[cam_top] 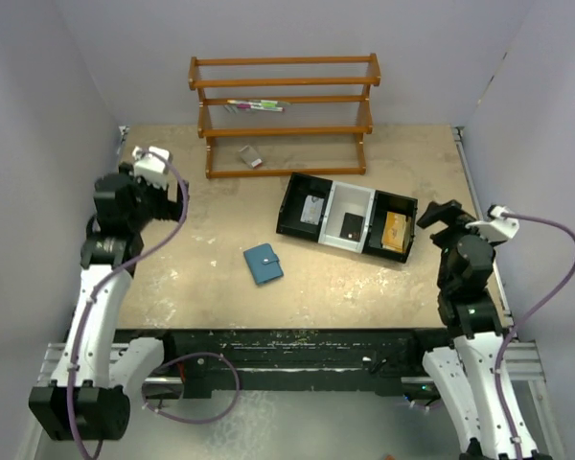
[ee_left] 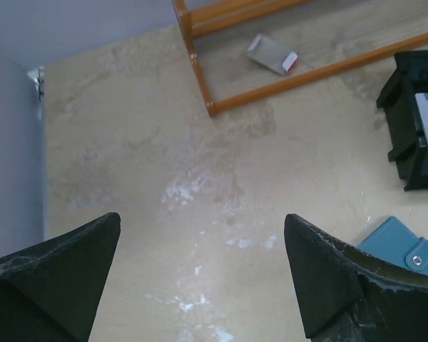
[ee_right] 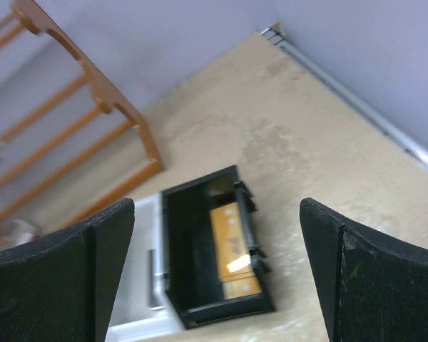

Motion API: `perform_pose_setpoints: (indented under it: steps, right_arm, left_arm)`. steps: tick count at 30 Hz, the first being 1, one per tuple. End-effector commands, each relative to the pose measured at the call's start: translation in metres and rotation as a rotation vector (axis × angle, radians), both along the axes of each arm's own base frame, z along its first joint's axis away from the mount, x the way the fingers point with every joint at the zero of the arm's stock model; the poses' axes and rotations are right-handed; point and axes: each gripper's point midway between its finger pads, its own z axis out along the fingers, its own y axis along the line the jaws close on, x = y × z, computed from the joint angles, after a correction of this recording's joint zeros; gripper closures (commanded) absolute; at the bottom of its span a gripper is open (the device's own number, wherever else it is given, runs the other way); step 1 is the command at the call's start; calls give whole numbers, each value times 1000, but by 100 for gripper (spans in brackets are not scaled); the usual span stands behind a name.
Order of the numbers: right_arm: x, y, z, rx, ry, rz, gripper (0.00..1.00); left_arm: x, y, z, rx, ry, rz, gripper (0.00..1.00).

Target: Take the credit cards out of the card holder

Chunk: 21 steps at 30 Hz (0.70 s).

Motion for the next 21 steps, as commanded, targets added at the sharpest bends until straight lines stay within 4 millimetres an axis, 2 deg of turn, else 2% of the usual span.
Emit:
perform_pose_setpoints:
  steps: [1, 3, 4, 5, 6, 9, 15, 21]
  right_arm:
    - [-5, 21, -2, 277, 84, 5, 0]
    - [10, 45, 3, 327, 66, 130, 0]
    - [16, 63, 5, 294, 68, 251, 0]
    - [24, 72, 14, 260, 35, 317, 0]
    - [28, 84, 14, 268, 38, 382, 0]
    - [34, 113, -6, 275, 145, 496, 0]
    - [15, 183, -40, 154, 300, 578, 0]
    - [-6, 265, -61, 64, 390, 716, 0]
  left_arm:
    - [-16, -12, 8, 55, 208, -127, 1]
    - [-22, -16, 7, 74, 262, -177, 1]
    - [-26, -16, 7, 86, 279, -193, 1]
    - [-32, -17, 7, 97, 288, -210, 1]
    - [-37, -17, 5, 109, 295, -228, 1]
    - [-57, -21, 1, 139, 304, -284, 1]
    - [-83, -21, -16, 194, 346, -354, 1]
    - [-92, -17, -30, 224, 412, -372, 1]
